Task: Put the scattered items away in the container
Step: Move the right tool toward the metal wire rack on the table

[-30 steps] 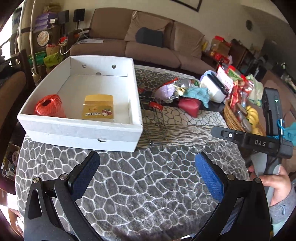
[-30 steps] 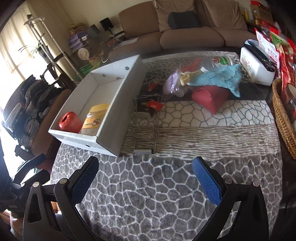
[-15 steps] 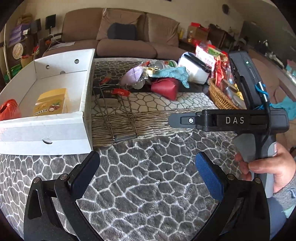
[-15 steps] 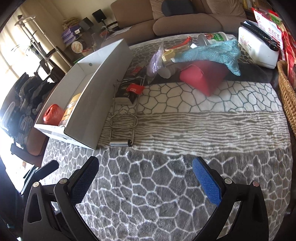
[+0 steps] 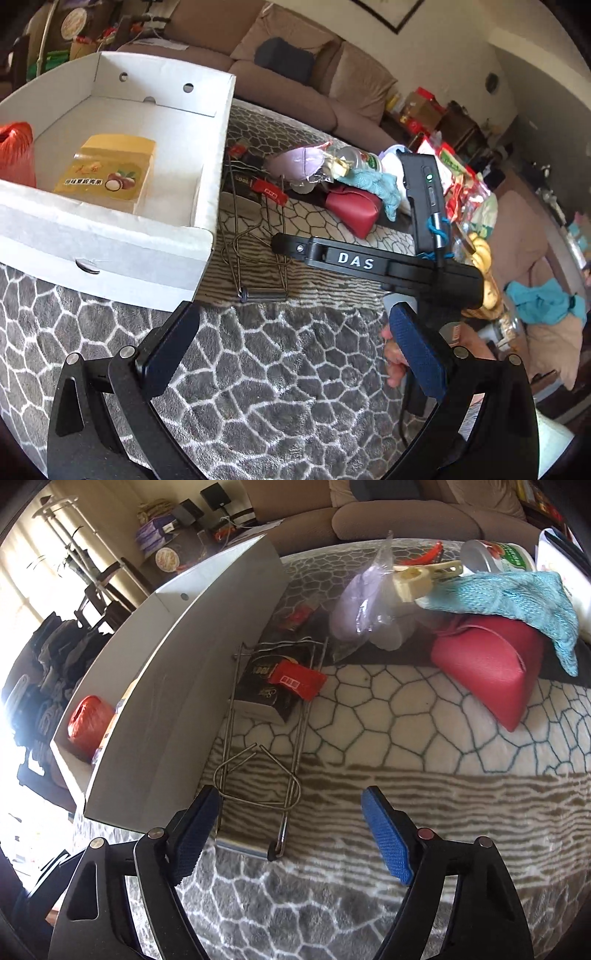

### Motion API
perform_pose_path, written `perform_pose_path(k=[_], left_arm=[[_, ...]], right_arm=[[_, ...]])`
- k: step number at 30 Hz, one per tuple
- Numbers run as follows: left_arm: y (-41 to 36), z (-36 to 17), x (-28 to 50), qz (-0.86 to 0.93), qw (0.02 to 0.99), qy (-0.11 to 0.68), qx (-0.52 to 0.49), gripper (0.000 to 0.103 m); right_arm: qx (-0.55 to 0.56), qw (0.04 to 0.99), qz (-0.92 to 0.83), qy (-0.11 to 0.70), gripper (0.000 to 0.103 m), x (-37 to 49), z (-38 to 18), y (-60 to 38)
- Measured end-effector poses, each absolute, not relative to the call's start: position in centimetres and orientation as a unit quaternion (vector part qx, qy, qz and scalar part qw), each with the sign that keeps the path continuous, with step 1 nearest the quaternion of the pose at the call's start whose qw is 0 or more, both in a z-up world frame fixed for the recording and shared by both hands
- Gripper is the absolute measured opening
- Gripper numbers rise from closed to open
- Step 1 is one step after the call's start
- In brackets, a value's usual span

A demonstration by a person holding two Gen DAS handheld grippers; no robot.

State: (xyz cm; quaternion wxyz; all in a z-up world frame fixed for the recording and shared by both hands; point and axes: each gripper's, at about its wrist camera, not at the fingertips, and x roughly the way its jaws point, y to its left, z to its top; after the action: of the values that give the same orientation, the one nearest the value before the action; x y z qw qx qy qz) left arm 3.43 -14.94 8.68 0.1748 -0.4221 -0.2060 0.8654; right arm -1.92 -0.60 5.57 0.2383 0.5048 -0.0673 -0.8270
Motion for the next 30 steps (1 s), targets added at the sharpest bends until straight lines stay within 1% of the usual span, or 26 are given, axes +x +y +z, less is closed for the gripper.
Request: perform_pose_path(k=[3,4,6,8,9,10,11,14,18,23,24,25,26,27,28,30], left_arm=[[-15.7,8.1,3.0,0.861,0.167,-0.223,-0.426,0.103],[-15.8,7.8,2.9,0.858,0.166,-0.227,-0.430,0.103],[-15.6,7.4,2.7,0.853,0.168,-0.231,-0.437,0.103],[-15.4,7.2,2.6,0.850,0.171,-0.229,-0.442,0.103],[-15.3,7.1,2.6,0.850,0.173,-0.226,-0.444,0.103],[-15.1,7.1,2.6,0.850,0.173,-0.222,-0.445,0.103],[-14.9,7.0,2.6,0.851,0.172,-0.218,-0.445,0.103],[-14.5,6.8,2.6,0.851,0.170,-0.211,-0.449,0.103],[-13.7,6.5,2.9,0.854,0.164,-0.191,-0.455,0.103],[-13.0,6.6,3.5,0.857,0.165,-0.177,-0.455,0.103],[-13.0,6.6,3.6,0.858,0.165,-0.174,-0.455,0.103],[-13.0,6.7,3.7,0.859,0.164,-0.171,-0.454,0.103],[-13.0,6.7,3.7,0.860,0.164,-0.169,-0.453,0.103],[-13.2,6.8,3.8,0.860,0.164,-0.168,-0.452,0.103],[-13.3,6.8,3.8,0.861,0.164,-0.168,-0.452,0.103],[-13.5,6.8,3.6,0.861,0.163,-0.167,-0.452,0.103]], right_arm=[[0.518,0.240,-0.820,-0.044,0.064,-2.5,3.9,-2.5],[0.518,0.239,-0.820,-0.037,0.067,-2.6,3.5,-3.0],[0.509,0.231,-0.829,-0.028,0.068,-2.4,3.5,-3.5],[0.506,0.232,-0.830,-0.026,0.062,-2.2,3.6,-3.6],[0.507,0.235,-0.829,-0.029,0.043,-2.1,3.6,-3.5],[0.507,0.230,-0.830,-0.028,0.020,-2.1,3.7,-3.3],[0.506,0.227,-0.831,-0.029,0.015,-2.0,3.9,-3.1],[0.499,0.233,-0.834,-0.034,0.013,-1.6,4.9,-2.3],[0.487,0.238,-0.839,-0.046,0.013,-0.8,6.5,-1.1],[0.500,0.239,-0.829,-0.082,0.018,-0.5,6.8,-0.2],[0.501,0.240,-0.827,-0.091,0.023,-0.8,6.7,-0.2],[0.502,0.240,-0.825,-0.094,0.036,-1.1,6.4,-0.4],[0.504,0.238,-0.826,-0.089,0.044,-1.4,6.2,-0.8],[0.504,0.235,-0.827,-0.080,0.058,-1.6,6.0,-1.1],[0.506,0.232,-0.828,-0.070,0.063,-2.0,5.7,-1.6],[0.514,0.226,-0.826,-0.053,0.063,-2.4,4.9,-2.4]])
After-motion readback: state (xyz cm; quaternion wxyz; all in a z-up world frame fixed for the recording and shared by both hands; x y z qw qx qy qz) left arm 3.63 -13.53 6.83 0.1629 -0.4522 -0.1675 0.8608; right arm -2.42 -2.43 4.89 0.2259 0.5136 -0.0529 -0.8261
